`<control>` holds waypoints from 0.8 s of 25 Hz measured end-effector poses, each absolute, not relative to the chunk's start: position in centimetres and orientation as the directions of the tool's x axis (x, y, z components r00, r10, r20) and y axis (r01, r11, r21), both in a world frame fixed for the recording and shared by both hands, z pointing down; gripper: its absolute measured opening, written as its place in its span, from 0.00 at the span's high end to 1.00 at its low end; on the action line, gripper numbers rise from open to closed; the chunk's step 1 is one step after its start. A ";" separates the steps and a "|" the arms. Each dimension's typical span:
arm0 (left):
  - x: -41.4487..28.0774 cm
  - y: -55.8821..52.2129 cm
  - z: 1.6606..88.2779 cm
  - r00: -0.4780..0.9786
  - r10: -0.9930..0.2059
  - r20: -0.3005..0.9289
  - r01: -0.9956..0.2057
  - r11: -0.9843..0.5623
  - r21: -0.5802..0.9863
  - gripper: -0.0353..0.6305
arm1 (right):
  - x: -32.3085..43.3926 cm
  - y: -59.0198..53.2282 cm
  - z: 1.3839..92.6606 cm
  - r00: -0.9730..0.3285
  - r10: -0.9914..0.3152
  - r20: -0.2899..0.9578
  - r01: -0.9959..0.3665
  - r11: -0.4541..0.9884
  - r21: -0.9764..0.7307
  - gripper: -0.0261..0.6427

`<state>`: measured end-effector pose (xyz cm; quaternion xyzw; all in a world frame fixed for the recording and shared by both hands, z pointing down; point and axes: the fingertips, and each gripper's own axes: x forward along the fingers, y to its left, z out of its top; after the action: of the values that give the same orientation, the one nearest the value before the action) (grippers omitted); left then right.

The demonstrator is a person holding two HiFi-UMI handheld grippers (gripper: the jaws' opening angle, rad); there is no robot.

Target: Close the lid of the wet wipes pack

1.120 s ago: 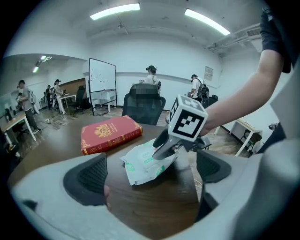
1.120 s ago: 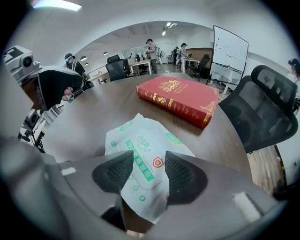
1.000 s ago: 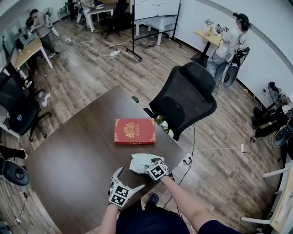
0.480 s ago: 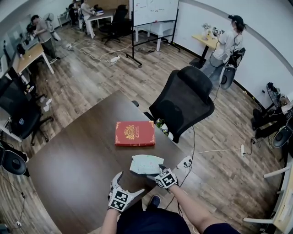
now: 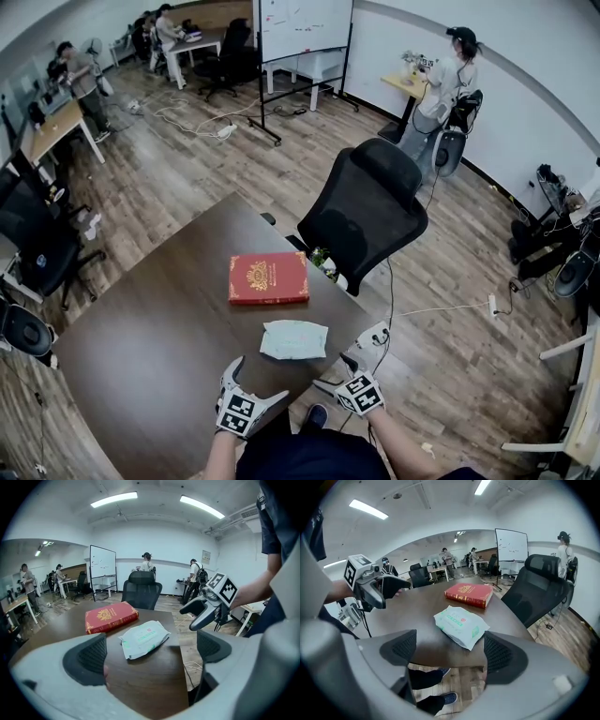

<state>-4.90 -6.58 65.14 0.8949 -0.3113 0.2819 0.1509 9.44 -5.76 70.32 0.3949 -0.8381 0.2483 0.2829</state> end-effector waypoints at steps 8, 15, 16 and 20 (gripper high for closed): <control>-4.5 -6.0 64.5 0.643 -0.483 0.594 -0.650 -0.754 0.090 0.06 | 12.1 -4.0 65.4 -0.495 -0.604 0.625 -0.826 0.550 -0.122 0.26; -4.8 -5.5 64.0 0.629 -0.489 0.604 -0.659 -0.747 0.082 0.06 | 13.1 -3.8 62.5 -0.499 -0.653 0.570 -0.841 0.523 -0.138 0.26; -4.8 -5.5 64.0 0.629 -0.490 0.603 -0.660 -0.747 0.081 0.06 | 13.2 -3.7 62.5 -0.497 -0.654 0.570 -0.843 0.520 -0.137 0.26; -5.1 -5.8 63.9 0.620 -0.508 0.598 -0.671 -0.738 0.070 0.06 | 13.3 -3.9 62.8 -0.489 -0.651 0.580 -0.844 0.521 -0.126 0.26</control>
<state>-5.15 -5.80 63.86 0.8883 -0.3318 0.2826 0.1449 13.33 -3.86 62.84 0.4457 -0.8388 0.2021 0.2386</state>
